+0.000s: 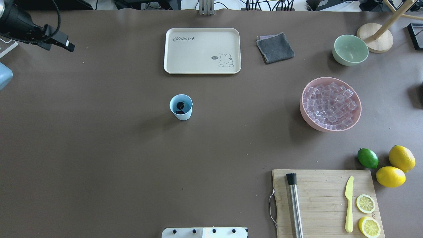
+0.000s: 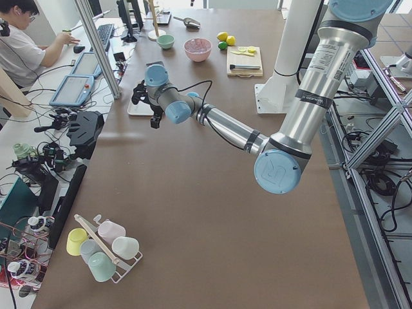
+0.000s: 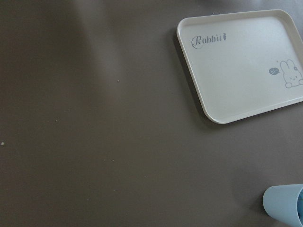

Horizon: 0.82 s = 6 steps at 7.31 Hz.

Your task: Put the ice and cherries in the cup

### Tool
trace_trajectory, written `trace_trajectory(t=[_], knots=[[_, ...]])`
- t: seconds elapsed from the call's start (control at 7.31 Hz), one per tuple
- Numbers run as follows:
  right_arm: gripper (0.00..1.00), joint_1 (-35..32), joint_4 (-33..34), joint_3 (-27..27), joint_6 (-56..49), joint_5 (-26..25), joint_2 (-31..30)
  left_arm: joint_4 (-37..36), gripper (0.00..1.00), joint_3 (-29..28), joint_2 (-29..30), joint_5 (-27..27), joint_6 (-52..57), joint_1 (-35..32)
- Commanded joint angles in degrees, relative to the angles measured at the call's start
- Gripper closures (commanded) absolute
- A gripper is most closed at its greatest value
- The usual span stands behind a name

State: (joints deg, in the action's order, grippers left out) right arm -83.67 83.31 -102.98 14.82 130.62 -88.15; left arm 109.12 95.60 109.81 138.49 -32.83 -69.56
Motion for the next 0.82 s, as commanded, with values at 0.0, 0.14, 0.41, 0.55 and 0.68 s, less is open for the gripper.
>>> trace_trajectory(t=[0.0, 0.14, 0.41, 0.55, 0.68], knots=[[0.0, -1.6, -0.1, -0.4, -0.2, 0.3, -2.0, -7.9, 0.02, 0.0, -2.7, 2.2, 9.4, -6.6], [0.0, -2.5, -0.3, -0.7, -0.3, 0.3, -2.9, -7.9, 0.02, -0.4, -5.3, 0.0, 9.6, -8.4], [0.0, -3.1, -0.8, -0.7, -0.4, -0.5, -4.7, -7.9, 0.02, -1.6, -8.2, -6.4, 8.8, -10.8], [0.0, -3.1, -0.8, -0.7, -0.4, -0.5, -4.7, -7.5, 0.02, -2.6, -8.8, -6.5, 9.4, -12.7], [0.0, -3.1, -0.8, -0.6, -0.4, -0.5, -4.7, -7.3, 0.02, -3.0, -10.0, -6.5, 9.5, -13.8]])
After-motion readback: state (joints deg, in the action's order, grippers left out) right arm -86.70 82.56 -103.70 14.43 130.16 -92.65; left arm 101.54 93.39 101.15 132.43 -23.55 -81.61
